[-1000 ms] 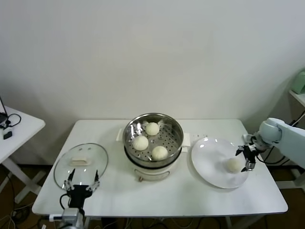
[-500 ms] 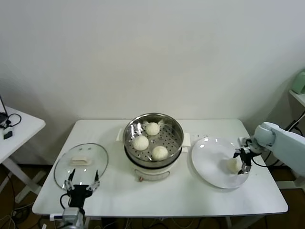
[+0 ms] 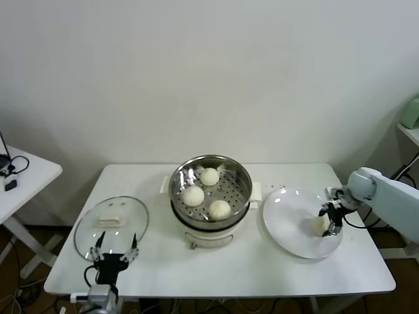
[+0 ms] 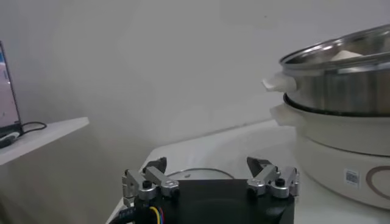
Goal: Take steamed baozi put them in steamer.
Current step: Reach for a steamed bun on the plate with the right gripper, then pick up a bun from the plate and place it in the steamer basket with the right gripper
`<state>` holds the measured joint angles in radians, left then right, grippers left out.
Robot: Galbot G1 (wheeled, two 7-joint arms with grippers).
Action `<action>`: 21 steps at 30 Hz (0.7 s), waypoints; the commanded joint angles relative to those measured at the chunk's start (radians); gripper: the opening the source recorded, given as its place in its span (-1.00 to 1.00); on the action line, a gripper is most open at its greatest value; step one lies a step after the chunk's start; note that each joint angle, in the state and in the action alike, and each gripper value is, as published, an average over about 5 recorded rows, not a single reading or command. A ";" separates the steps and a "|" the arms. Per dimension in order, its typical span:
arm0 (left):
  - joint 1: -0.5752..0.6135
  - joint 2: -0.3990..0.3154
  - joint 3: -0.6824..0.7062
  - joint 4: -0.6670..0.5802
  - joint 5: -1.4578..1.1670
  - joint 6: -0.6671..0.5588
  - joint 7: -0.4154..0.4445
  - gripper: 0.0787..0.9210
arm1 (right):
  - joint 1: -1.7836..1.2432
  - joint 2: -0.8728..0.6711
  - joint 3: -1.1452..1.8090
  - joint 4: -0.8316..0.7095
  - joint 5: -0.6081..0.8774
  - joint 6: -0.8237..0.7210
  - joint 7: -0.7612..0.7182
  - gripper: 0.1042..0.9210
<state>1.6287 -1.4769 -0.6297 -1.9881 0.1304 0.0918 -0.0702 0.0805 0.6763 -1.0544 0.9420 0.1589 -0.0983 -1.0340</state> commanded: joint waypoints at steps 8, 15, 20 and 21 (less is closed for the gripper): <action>-0.012 -0.009 0.021 0.005 0.002 -0.006 0.002 0.77 | 0.350 -0.012 -0.291 0.062 0.266 -0.037 0.018 0.42; -0.013 -0.012 0.057 -0.009 0.014 -0.013 0.003 0.77 | 0.693 0.124 -0.541 0.053 0.497 -0.045 0.013 0.41; -0.015 -0.013 0.077 -0.017 0.016 -0.011 0.000 0.77 | 0.807 0.281 -0.646 0.007 0.687 -0.048 0.010 0.41; -0.016 -0.013 0.079 -0.019 0.015 -0.011 0.000 0.77 | 0.818 0.313 -0.658 0.002 0.714 -0.051 0.010 0.41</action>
<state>1.6147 -1.4875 -0.5791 -1.9987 0.1426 0.0813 -0.0695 0.5492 0.7594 -1.4303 0.9796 0.5155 -0.1365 -1.0216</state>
